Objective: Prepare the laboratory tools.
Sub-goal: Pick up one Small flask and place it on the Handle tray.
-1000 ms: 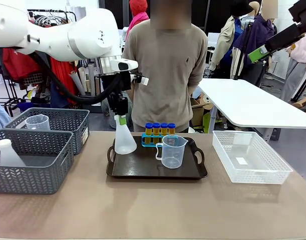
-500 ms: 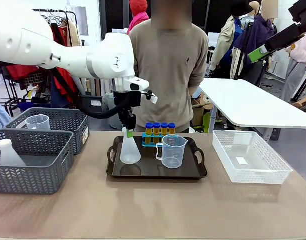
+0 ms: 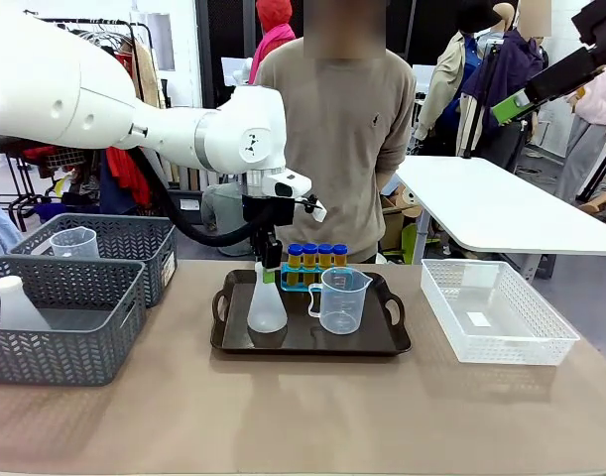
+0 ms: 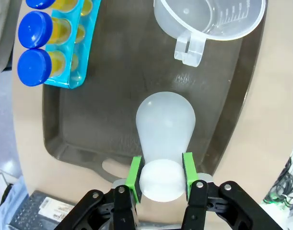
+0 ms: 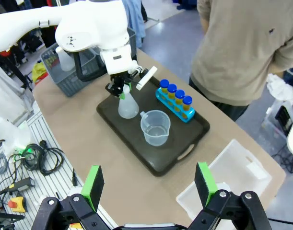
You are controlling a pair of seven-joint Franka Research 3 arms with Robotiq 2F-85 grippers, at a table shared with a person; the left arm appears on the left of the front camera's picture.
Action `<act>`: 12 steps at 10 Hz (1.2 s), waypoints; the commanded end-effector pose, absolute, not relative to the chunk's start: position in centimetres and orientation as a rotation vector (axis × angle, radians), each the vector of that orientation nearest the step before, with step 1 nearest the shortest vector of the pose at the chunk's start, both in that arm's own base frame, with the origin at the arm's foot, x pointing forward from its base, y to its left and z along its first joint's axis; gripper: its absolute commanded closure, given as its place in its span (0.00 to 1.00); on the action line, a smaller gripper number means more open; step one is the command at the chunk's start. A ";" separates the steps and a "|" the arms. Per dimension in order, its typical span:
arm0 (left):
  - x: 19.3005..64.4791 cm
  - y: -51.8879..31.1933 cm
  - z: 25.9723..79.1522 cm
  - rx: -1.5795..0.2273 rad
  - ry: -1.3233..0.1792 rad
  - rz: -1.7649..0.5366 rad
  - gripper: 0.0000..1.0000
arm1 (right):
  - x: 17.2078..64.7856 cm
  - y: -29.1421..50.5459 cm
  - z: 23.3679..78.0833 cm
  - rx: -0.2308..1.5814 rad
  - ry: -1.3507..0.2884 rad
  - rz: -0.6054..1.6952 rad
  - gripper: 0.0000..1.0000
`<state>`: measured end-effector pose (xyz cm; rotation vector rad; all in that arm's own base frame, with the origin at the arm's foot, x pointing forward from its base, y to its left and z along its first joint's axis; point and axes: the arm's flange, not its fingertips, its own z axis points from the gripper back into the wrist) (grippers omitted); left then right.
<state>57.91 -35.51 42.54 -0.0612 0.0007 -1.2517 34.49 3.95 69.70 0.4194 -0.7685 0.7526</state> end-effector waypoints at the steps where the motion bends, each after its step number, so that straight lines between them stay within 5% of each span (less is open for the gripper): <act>1: 58.4 -35.6 42.7 -0.046 -0.006 -1.253 1.00 | 34.5 3.9 69.7 0.427 -0.771 0.756 0.00; 5: 58.3 -36.0 42.3 -0.038 -0.002 -1.266 1.00 | 34.5 3.9 69.7 0.427 -0.771 0.756 0.00; 6: 58.3 -36.0 42.3 -0.045 0.003 -1.270 0.90 | 34.5 3.9 69.7 0.427 -0.771 0.756 0.00; 10: 57.9 -36.2 42.7 -0.056 0.001 -1.271 0.11 | 34.5 3.9 69.7 0.427 -0.771 0.756 0.00; 11: 57.7 -36.2 42.9 -0.055 0.000 -1.271 0.00 | 34.5 3.9 69.7 0.427 -0.771 0.756 0.00; 12: 57.5 -36.2 43.1 -0.053 -0.003 -1.273 0.00 | 34.5 3.9 69.7 0.427 -0.771 0.756 0.00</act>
